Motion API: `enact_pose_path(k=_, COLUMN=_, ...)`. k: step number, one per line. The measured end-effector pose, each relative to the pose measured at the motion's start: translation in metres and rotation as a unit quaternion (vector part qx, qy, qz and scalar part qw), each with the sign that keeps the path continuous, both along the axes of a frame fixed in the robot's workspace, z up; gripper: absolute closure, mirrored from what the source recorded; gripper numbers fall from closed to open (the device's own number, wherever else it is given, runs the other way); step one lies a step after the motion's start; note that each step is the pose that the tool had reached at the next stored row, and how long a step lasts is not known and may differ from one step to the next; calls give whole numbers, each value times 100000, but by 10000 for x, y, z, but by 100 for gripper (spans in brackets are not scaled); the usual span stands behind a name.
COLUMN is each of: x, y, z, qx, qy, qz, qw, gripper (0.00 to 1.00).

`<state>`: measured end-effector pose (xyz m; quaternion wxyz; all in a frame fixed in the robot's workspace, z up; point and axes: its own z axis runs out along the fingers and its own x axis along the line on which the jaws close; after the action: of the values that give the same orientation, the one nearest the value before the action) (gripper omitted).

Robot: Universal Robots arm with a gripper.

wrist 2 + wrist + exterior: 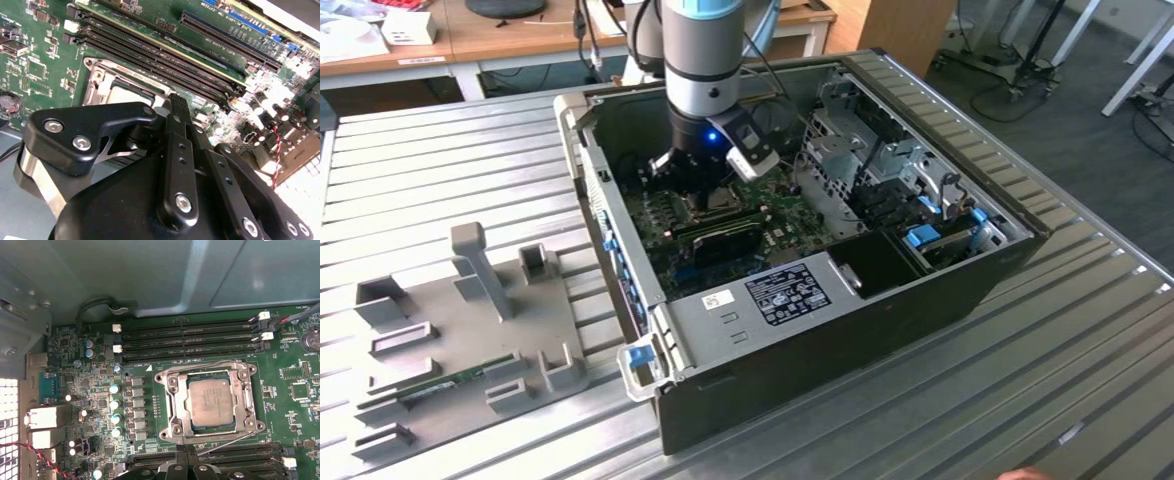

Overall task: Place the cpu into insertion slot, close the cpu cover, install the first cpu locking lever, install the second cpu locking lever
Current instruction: 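Install the second cpu locking lever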

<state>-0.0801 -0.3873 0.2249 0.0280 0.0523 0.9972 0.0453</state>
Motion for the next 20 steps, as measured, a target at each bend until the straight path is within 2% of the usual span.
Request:
enact_pose_path(k=11, x=-22, y=0, z=-57, qx=-2, qy=70, qz=0, qw=100000, gripper=90)
enact_pose_path(k=20, x=-38, y=0, z=-64, qx=-4, qy=73, qz=1, qw=100000, gripper=90)
